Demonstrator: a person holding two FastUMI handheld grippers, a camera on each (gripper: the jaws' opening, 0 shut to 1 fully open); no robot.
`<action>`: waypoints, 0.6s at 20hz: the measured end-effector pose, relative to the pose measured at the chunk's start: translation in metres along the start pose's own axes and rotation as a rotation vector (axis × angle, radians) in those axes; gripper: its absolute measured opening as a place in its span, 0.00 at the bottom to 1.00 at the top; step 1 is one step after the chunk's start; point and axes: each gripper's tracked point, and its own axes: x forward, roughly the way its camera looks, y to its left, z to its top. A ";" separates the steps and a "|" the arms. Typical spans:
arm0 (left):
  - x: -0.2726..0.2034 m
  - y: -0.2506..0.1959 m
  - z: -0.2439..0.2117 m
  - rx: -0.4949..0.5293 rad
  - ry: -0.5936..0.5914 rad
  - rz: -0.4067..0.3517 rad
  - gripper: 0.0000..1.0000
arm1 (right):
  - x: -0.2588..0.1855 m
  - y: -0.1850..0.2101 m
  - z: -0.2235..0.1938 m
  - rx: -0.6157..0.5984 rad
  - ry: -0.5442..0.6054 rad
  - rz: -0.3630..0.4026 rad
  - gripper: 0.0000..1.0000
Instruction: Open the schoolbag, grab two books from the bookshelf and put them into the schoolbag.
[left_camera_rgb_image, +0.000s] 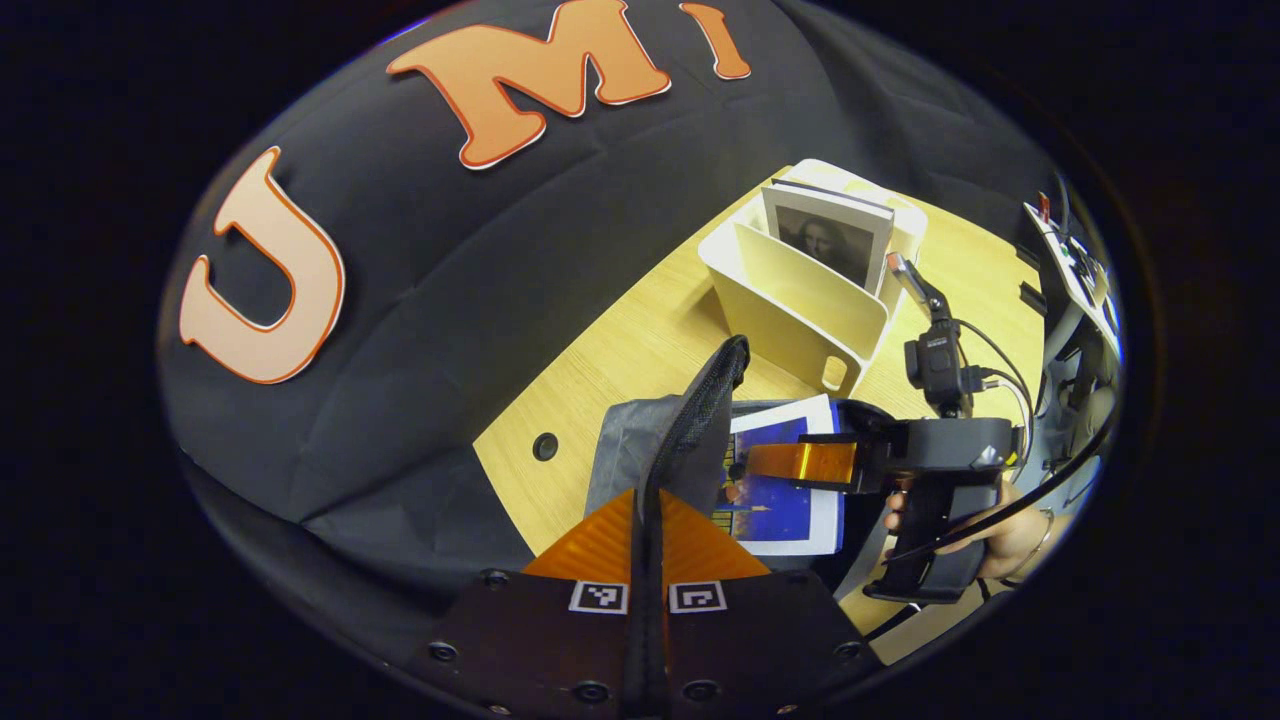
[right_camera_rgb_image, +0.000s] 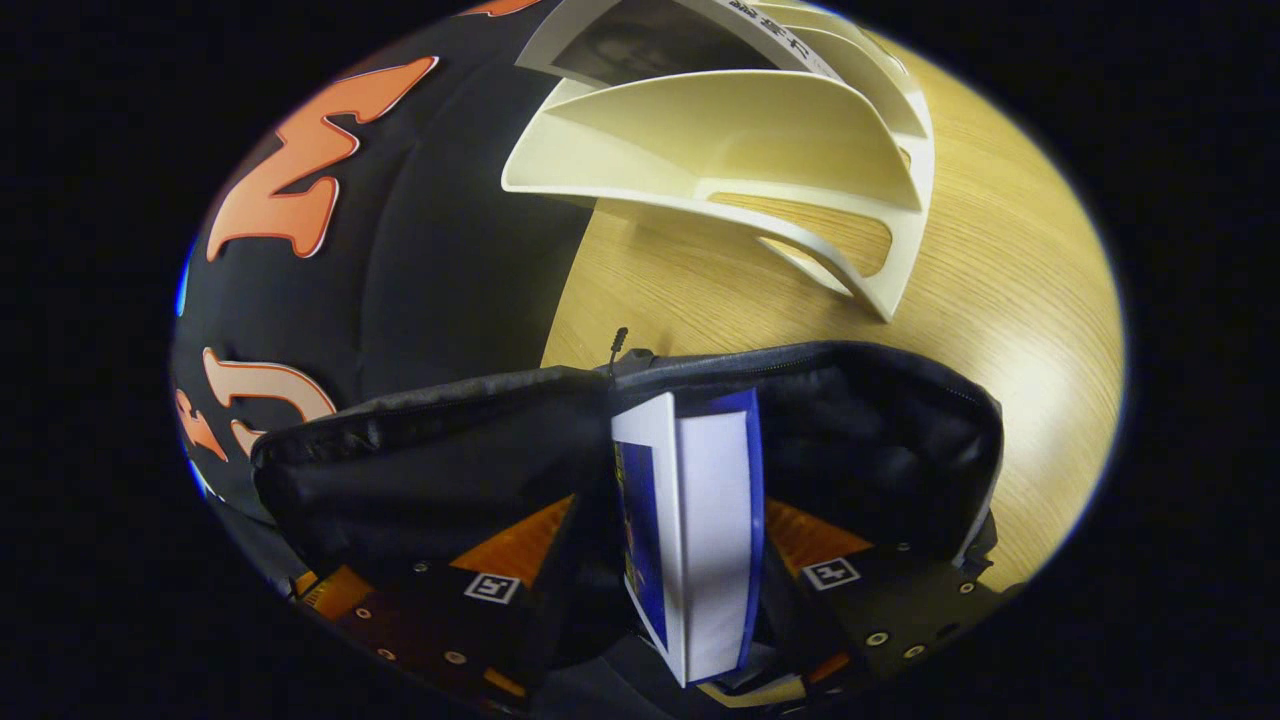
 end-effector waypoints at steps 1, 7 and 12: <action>0.001 0.000 0.001 -0.006 -0.002 -0.007 0.01 | -0.003 -0.003 0.000 -0.004 0.010 -0.014 0.92; 0.002 0.000 -0.002 -0.014 -0.009 -0.032 0.01 | -0.030 -0.024 0.010 -0.027 0.018 -0.057 0.98; 0.001 -0.007 -0.011 -0.034 -0.017 -0.055 0.01 | -0.068 -0.042 0.040 -0.049 -0.026 -0.092 0.98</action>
